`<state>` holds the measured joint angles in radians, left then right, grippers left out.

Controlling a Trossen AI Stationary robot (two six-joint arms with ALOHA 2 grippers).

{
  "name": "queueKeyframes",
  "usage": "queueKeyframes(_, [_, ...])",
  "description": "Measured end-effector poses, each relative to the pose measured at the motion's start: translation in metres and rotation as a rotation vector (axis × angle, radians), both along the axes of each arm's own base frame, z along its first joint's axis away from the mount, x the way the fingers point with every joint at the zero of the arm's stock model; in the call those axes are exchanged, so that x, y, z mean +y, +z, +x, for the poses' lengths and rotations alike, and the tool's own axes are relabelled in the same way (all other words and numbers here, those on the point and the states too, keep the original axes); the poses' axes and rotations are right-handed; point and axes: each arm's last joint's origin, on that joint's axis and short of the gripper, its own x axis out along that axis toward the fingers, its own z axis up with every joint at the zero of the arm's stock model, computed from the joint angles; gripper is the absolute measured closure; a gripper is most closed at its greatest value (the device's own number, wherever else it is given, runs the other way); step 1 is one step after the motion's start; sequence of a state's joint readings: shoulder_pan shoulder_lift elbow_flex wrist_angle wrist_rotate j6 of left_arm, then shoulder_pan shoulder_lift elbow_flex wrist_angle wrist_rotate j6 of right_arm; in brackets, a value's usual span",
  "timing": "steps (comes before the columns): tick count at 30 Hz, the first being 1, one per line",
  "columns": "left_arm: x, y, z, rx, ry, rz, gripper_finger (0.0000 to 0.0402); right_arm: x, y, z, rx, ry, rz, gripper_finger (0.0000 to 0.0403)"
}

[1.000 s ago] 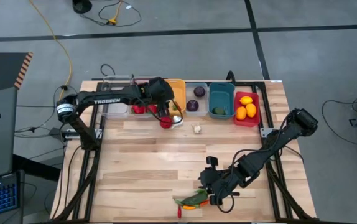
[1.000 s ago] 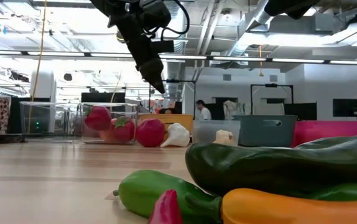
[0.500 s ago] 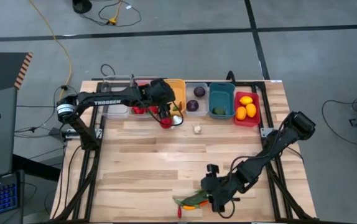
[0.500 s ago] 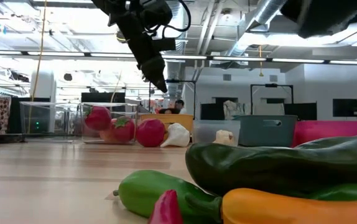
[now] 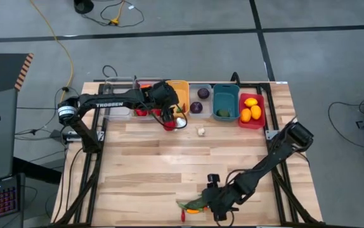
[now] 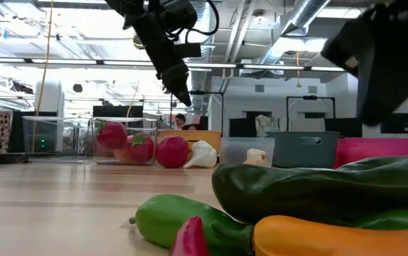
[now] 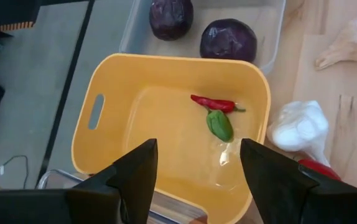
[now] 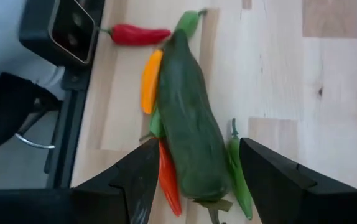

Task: Sort produce into baskets
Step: Put the green chili pepper into the yellow bin

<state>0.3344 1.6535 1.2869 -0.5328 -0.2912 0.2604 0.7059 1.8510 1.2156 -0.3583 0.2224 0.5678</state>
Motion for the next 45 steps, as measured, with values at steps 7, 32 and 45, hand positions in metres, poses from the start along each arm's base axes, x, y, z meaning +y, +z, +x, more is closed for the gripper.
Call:
queueKeyframes(7, [0.000,0.000,0.000,-0.001,-0.001,-0.001,0.0184,0.002,-0.014,0.001,0.044,0.009,-0.023,0.0153])
queueKeyframes(32, [0.000,0.000,0.000,-0.006,-0.009,-0.014,0.0184,0.001,-0.037,0.004,0.118,0.088,-0.071,0.0158])
queueKeyframes(45, [-0.007,0.005,0.000,-0.012,-0.055,-0.006,0.0184,-0.012,-0.034,0.016,0.119,0.039,-0.065,0.0244])
